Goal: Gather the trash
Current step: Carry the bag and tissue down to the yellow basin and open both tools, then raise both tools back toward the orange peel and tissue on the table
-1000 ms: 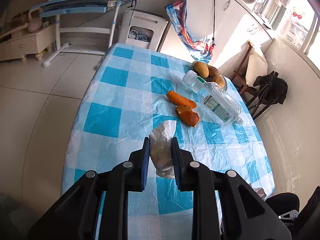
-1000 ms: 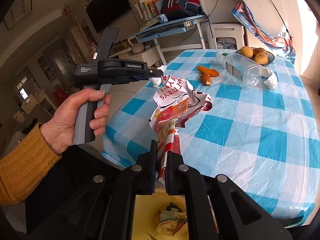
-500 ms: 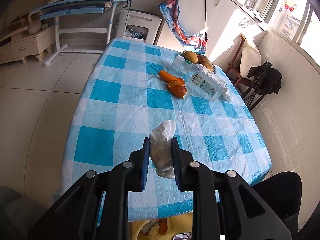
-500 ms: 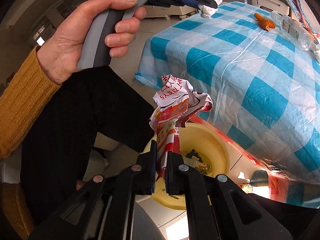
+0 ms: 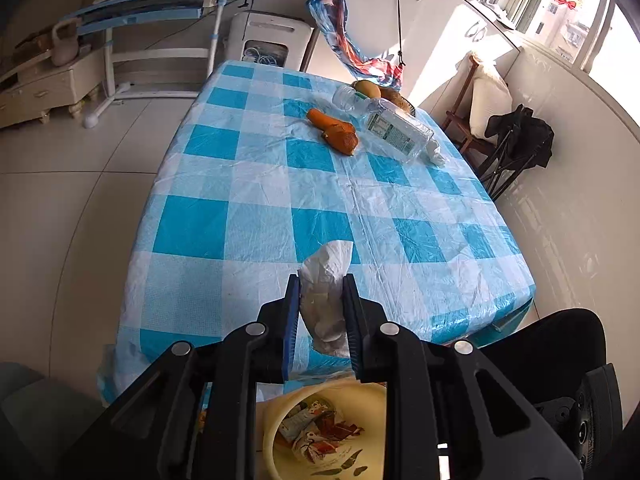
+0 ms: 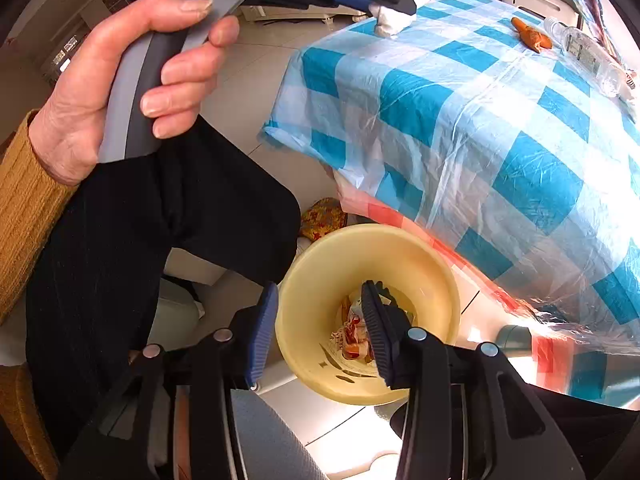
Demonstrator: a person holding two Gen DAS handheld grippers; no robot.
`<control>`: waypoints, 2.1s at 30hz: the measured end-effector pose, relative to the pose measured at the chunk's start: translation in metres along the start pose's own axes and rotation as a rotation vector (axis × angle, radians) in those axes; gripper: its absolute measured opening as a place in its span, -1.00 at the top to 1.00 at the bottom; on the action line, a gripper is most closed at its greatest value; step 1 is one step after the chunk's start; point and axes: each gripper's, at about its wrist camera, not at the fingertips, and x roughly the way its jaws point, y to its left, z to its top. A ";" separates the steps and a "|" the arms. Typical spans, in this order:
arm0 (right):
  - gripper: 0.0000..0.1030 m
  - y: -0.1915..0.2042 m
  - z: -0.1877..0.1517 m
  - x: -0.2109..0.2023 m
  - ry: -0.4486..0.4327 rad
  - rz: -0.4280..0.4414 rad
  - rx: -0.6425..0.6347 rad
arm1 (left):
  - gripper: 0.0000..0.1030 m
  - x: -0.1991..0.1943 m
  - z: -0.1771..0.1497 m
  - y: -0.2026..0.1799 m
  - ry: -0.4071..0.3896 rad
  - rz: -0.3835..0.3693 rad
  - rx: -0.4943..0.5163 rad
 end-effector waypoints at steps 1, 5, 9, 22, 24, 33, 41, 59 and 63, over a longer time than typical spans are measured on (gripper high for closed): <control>0.03 -0.006 0.003 -0.008 -0.049 -0.017 0.023 | 0.61 -0.001 -0.003 -0.002 0.005 -0.004 0.004; -0.17 -0.032 0.010 -0.041 -0.245 -0.065 0.144 | 0.60 -0.002 -0.020 -0.016 0.042 -0.027 0.048; -0.31 -0.061 0.007 -0.066 -0.388 -0.128 0.296 | 0.59 0.003 -0.044 -0.039 0.127 -0.042 0.156; -0.34 -0.090 -0.004 -0.089 -0.480 -0.105 0.494 | -0.59 0.020 -0.087 -0.073 0.290 0.011 0.357; -0.35 -0.089 -0.006 -0.088 -0.480 -0.112 0.491 | -0.60 0.011 -0.075 -0.066 0.220 0.018 0.306; -0.37 -0.082 -0.003 -0.081 -0.461 -0.162 0.452 | -0.74 -0.021 -0.037 -0.025 -0.035 0.162 0.071; -0.41 -0.070 0.002 -0.072 -0.419 -0.214 0.379 | -0.78 -0.028 -0.031 -0.008 -0.077 0.194 -0.007; -0.43 -0.063 0.003 -0.069 -0.407 -0.230 0.352 | -0.81 -0.022 -0.034 -0.020 -0.071 0.224 0.036; -0.43 -0.074 0.013 -0.076 -0.421 -0.185 0.384 | -0.81 -0.020 -0.028 -0.014 -0.077 0.186 -0.004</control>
